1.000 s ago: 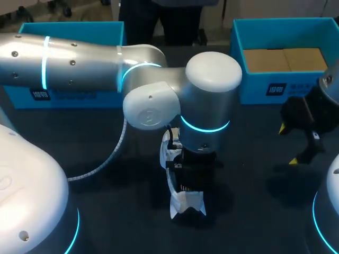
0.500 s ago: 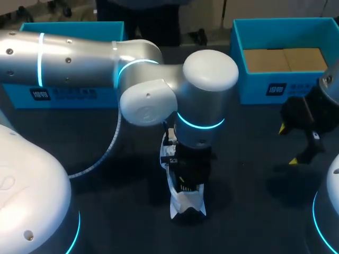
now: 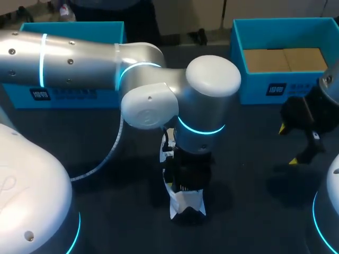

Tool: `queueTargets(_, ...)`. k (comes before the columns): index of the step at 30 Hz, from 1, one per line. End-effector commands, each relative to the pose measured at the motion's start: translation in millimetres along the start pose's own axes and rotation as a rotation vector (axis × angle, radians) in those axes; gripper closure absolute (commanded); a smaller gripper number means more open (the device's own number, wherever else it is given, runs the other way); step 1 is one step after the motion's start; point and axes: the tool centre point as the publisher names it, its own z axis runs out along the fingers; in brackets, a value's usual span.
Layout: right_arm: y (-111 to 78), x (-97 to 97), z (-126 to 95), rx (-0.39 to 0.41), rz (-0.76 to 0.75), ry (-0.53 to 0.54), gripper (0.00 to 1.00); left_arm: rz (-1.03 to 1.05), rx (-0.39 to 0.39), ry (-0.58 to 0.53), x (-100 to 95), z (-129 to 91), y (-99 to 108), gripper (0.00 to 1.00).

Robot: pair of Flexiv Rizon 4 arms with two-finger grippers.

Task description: Take the shoe out of the shoebox, open the shoe tongue, remove and reinsert the insole, then place the shoe into the shoebox

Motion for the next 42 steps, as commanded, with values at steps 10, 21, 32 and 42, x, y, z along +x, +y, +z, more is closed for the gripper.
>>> queueTargets(10, 0.0, 0.6, 0.7, 0.001, -0.001, -0.001, 0.0, -0.038, 0.0, -0.027, 3.5, -8.0, 10.8, 0.0)
queueTargets(21, 0.0, 0.6, 0.7, 0.001, -0.001, -0.001, 0.0, -0.016, 0.005, -0.058, 4.9, -23.4, 23.7, 0.0)
queueTargets(32, 0.0, 0.6, 0.7, 0.001, -0.001, -0.001, 0.0, -0.014, -0.026, -0.067, -5.8, -34.8, 44.9, 0.0)
queueTargets(42, 0.0, 0.6, 0.7, 0.001, -0.001, -0.001, 0.0, -0.032, -0.064, -0.099, -0.7, -72.1, 80.7, 0.0)
